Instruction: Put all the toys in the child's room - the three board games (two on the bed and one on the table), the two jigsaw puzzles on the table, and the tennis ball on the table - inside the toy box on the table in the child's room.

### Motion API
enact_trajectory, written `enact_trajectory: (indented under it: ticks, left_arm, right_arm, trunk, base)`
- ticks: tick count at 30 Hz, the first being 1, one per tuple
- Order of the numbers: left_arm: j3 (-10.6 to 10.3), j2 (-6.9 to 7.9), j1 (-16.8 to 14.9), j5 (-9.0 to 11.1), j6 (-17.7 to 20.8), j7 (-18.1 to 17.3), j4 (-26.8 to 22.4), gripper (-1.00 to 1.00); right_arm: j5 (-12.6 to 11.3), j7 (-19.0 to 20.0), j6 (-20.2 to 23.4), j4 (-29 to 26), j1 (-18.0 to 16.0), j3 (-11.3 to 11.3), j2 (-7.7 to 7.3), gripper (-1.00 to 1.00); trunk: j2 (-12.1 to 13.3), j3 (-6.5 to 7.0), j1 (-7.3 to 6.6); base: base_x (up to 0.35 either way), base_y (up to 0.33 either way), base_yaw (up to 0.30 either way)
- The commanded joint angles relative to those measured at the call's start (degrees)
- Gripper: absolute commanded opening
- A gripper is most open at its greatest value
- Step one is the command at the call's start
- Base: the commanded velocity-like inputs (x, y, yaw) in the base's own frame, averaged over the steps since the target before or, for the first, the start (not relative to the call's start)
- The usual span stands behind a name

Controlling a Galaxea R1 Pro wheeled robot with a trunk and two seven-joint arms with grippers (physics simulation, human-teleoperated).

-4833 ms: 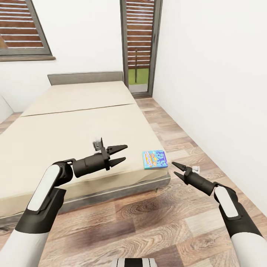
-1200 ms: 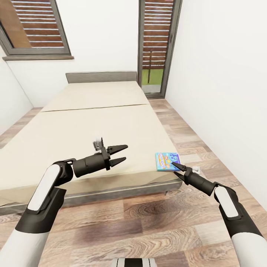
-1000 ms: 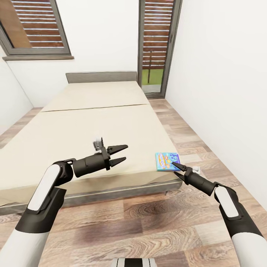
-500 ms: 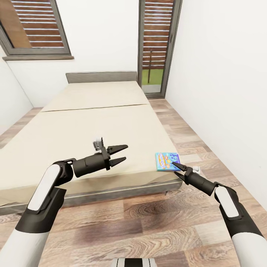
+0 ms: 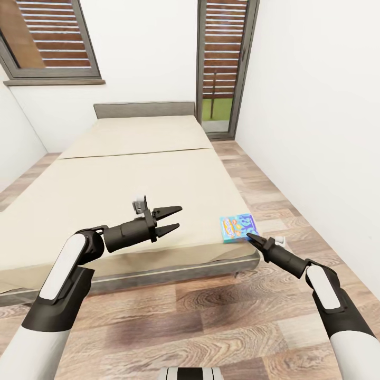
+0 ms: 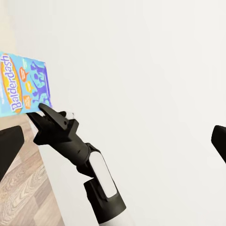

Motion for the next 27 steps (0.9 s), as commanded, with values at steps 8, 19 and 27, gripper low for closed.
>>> enact_trajectory:
  ticks: [8,19,27]
  left_arm:
    - [-0.04,0.03,-0.04,0.61,0.05,0.55,-0.03,1.0]
    - [-0.08,0.03,-0.04,0.61,0.06,0.55,-0.05,1.0]
    - [-0.12,0.03,-0.04,0.61,0.06,0.55,-0.05,1.0]
  right_arm:
    - [0.16,0.0,0.33,-0.22,-0.02,-0.21,0.07,-1.0]
    - [0.16,-0.06,0.28,-0.91,0.03,-0.17,0.43,-1.0]
    - [0.16,-0.06,0.25,-1.34,0.05,-0.16,0.59,-1.0]
  trunk:
    - [-0.02,-0.04,-0.01]
    - [-0.02,-0.04,-0.01]
    - [-0.02,-0.04,-0.01]
  base:
    - [0.0,0.0,0.0]
    - [0.0,0.0,0.0]
    - [0.0,0.0,0.0]
